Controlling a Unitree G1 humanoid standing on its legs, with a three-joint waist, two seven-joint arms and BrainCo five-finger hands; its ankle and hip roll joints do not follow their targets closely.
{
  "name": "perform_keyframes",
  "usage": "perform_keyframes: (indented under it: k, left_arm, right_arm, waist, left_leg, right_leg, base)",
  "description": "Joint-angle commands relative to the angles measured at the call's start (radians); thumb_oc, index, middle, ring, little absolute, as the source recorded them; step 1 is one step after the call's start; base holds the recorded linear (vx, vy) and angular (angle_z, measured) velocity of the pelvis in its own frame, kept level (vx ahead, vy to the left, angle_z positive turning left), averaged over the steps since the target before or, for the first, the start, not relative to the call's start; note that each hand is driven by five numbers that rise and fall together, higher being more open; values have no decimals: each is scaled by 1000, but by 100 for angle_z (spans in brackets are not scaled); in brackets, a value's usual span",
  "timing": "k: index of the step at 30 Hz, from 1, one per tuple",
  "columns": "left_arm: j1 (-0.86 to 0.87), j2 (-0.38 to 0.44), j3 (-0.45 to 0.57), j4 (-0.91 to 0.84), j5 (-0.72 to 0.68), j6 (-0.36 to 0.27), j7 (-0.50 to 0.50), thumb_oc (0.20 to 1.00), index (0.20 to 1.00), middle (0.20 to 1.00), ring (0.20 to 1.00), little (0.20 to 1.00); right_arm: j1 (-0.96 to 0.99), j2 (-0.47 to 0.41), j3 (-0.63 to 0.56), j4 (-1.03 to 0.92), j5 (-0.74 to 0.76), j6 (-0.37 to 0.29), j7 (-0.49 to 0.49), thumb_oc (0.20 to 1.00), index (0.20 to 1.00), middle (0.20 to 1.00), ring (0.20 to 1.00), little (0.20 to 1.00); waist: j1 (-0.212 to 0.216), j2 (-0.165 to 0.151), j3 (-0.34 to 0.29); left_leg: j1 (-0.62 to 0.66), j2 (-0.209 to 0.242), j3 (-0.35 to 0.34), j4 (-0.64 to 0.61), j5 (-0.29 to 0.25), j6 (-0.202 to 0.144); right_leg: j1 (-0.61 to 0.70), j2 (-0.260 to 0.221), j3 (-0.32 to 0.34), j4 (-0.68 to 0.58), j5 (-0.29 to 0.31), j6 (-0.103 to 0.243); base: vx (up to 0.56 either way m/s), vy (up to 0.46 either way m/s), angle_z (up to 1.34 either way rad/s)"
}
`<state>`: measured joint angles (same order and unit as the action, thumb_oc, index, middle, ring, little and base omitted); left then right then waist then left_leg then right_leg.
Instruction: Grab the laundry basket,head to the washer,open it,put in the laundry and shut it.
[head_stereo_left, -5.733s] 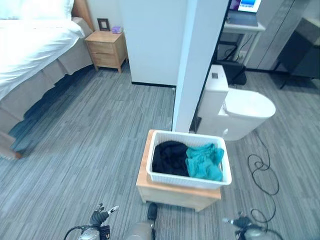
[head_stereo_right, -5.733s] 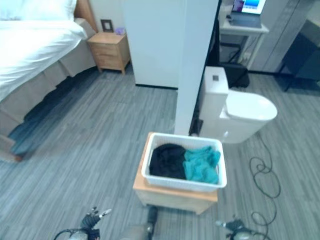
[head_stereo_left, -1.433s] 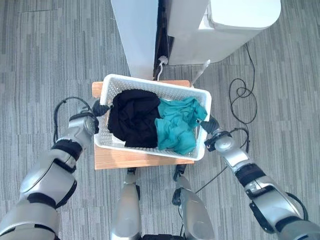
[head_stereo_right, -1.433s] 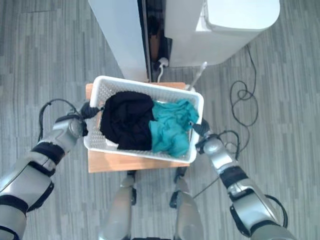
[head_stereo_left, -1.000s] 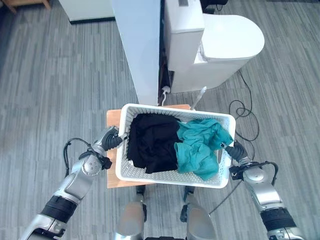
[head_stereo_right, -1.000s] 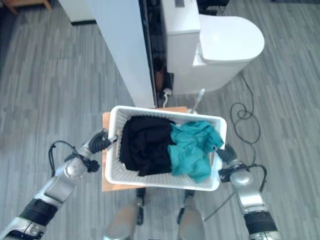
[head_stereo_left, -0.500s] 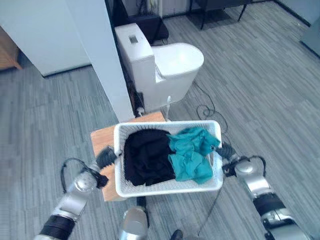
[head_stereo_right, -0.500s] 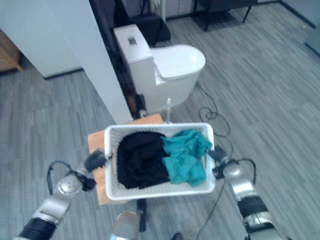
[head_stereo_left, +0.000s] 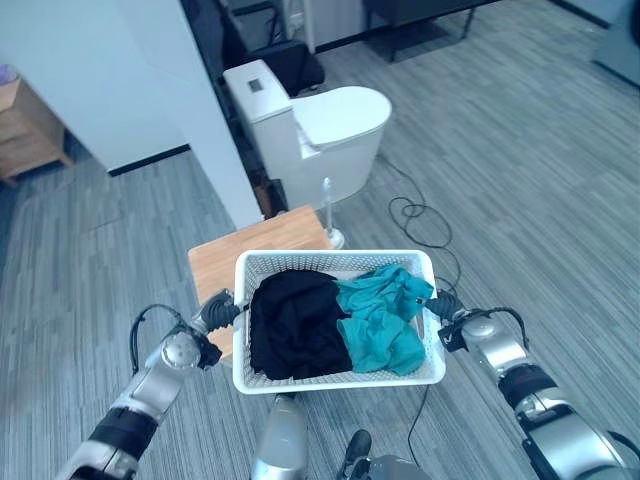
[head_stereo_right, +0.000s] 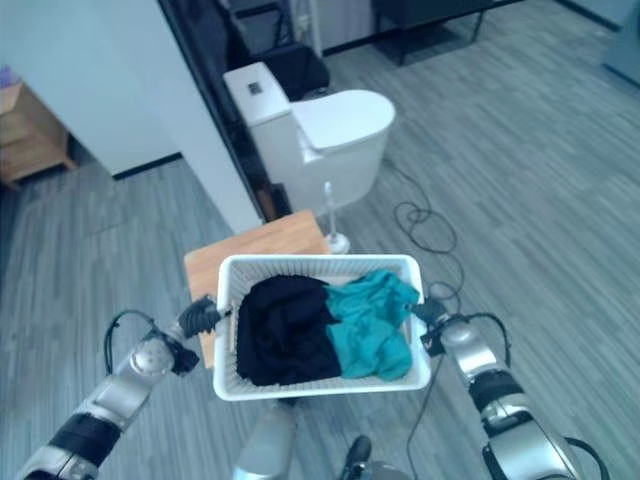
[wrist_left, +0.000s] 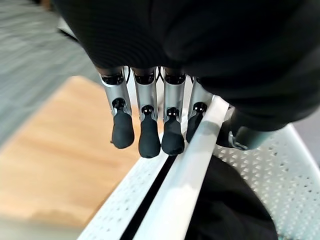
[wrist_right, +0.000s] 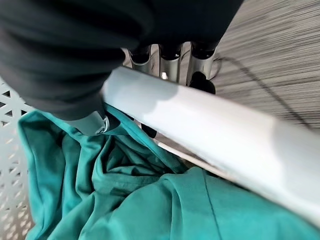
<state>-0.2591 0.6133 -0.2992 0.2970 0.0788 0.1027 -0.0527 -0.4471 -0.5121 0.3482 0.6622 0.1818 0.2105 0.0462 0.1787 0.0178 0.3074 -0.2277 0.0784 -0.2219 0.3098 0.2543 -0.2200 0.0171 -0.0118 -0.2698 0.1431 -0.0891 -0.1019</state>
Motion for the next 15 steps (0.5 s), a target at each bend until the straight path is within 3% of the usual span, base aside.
perform_keyframes:
  k: [1, 3, 5, 8, 9, 14, 15]
  left_arm:
    - [-51, 93, 86, -27, -6, -39, 68, 200, 200, 200, 200, 200]
    - [-45, 82, 100, -28, 1, -49, 66, 200, 200, 200, 200, 200]
    - [-49, 69, 93, -11, 5, -60, 70, 200, 200, 200, 200, 200]
    - [-51, 62, 87, -8, 9, -61, 65, 200, 200, 200, 200, 200]
    - [-39, 60, 94, -7, 3, -66, 62, 200, 200, 200, 200, 200]
    - [-25, 78, 109, 24, 7, -61, 68, 200, 200, 200, 200, 200]
    - [-30, 81, 107, 32, 11, -54, 73, 200, 200, 200, 200, 200]
  right_arm:
    - [23, -104, -143, -160, 21, -58, -16, 200, 200, 200, 200, 200]
    - [116, -123, -217, -235, 24, -60, -2, 200, 200, 200, 200, 200]
    - [199, -131, -281, -311, 34, -70, 5, 200, 200, 200, 200, 200]
    - [214, -123, -291, -337, 27, -65, 19, 200, 200, 200, 200, 200]
    - [200, -118, -284, -329, 15, -60, 28, 200, 200, 200, 200, 200]
    - [176, -84, -258, -297, 2, -49, 44, 200, 200, 200, 200, 200]
    - [174, -72, -251, -293, 3, -48, 47, 200, 200, 200, 200, 200]
  waist:
    - [-5, -18, -66]
    - [-63, -9, -109]
    - [-107, 9, -107]
    - [-118, 24, -93]
    - [-111, 38, -90]
    - [-98, 36, -104]
    - [-98, 33, -104]
  left_leg:
    - [106, -69, 23, 45, -262, 139]
    - [205, -24, 84, -123, -319, 140]
    - [231, -48, 126, -177, -366, 148]
    - [240, -71, 156, -198, -392, 173]
    - [251, -96, 204, -228, -411, 199]
    - [249, -122, 270, -248, -407, 236]
    - [243, -121, 283, -252, -397, 242]
  right_leg:
    - [58, -37, 98, -88, -10, 141]
    - [37, -47, 114, -124, 30, 167]
    - [-11, -92, 127, -123, 79, 194]
    - [-69, -122, 138, -107, 124, 218]
    - [-126, -163, 144, -109, 185, 262]
    - [-211, -204, 169, -116, 234, 300]
    - [-215, -204, 169, -98, 212, 298]
  base:
    - [8, 139, -76]
    - [-45, 220, -47]
    - [-196, 279, 6]
    - [-259, 251, -49]
    - [-286, 283, -107]
    - [-172, 129, -99]
    - [-237, 25, -62]
